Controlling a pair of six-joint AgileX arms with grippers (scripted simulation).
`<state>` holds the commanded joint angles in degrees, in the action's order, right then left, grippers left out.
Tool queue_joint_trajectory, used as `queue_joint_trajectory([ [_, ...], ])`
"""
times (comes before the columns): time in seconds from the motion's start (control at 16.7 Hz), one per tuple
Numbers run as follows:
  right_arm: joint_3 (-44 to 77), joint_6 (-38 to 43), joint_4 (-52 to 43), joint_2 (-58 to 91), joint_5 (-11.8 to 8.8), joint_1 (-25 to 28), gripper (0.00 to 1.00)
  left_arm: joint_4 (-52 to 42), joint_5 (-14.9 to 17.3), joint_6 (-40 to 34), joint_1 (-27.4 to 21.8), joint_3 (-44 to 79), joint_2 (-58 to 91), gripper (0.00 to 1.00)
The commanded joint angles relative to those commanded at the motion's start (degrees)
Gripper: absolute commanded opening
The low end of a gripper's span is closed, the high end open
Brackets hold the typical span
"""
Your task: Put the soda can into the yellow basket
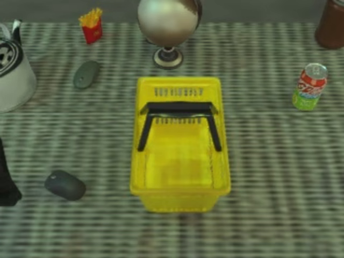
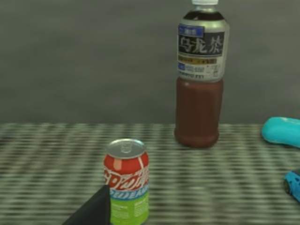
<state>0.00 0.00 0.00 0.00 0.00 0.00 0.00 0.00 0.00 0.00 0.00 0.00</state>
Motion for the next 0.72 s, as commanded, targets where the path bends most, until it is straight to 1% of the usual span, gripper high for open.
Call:
queue_joint_trajectory([
  [0.18, 0.5, -0.1, -0.3, 0.5, -0.1, 0.1, 1.0, 0.0, 0.0, 0.0, 0.0, 0.0, 0.0, 1.0],
  [0.36, 5.0, -1.2, -3.0, 5.1, -0.6, 0.8, 1.0, 0.0, 0.0, 0.0, 0.0, 0.0, 0.0, 1.0],
  [0.54, 14.0, -3.4, -8.5, 14.0, -1.2, 1.7, 1.0, 0.0, 0.0, 0.0, 0.0, 0.0, 0.0, 1.0],
  [0.72, 26.8, -6.4, -16.3, 26.5, -1.7, 2.7, 1.0, 0.0, 0.0, 0.0, 0.0, 0.0, 0.0, 1.0],
])
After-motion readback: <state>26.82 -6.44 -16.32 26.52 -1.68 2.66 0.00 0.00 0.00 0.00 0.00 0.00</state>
